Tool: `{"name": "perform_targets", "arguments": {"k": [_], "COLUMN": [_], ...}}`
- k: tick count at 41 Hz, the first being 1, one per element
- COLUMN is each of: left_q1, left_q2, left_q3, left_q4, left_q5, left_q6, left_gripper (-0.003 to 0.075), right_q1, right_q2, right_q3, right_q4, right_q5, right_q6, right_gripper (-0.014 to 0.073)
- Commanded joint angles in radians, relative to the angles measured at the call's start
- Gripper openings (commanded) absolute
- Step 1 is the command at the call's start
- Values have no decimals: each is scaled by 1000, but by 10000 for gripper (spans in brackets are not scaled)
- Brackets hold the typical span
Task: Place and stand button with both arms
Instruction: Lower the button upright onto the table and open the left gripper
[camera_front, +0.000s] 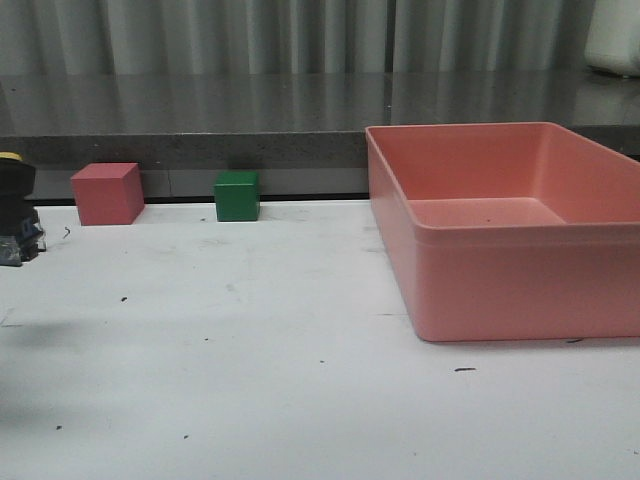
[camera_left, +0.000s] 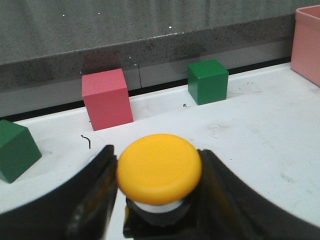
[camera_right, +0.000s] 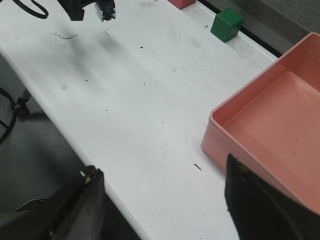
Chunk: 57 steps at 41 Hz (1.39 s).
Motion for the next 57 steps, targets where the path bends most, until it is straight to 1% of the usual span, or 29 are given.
{"name": "perform_targets", "arguments": {"k": [1,4,10,13,26,40,43,48,51,54,57], "left_q1": [-10,-10,-10,-10,-10,-10,-10,-10,-10,-10,-21], "left_q2": [31,73,156,193,279,293,293,290,287,272,244], "left_q3": [-20,-20,-20,-20,-20,-20,-20,-15,-13,-9,2], "left_q4": [37,60,62,62,62,62,62,62,62,62,55], "left_q5": [-196,-254,-383,-426,-426,-426,-426,-426,-426,-426,-426], "left_q6": [-9,-9,-9,-9,-9,-9,-9,-9,-9,-9,-11], "left_gripper": [188,188,188,188,188,195,233,382,458,500,504], "right_q1": [4,4,4,4,4,4,4,4,4,4,4], "right_q2": [0,0,0,0,0,0,0,0,0,0,0], "right_q3": [-27,-27,-27,-27,-27,-27,-27,-27,-27,-27,-27], "right_q4": [-14,-14,-14,-14,-14,-14,-14,-14,-14,-14,-14], "right_q5": [-70,-70,-70,-70,-70,-70,-70,-70,-70,-70,-70], "right_q6": [-9,-9,-9,-9,-9,-9,-9,-9,-9,-9,-9], "right_gripper": [522,522,522,522,522,522,522,522,522,522,522]}}
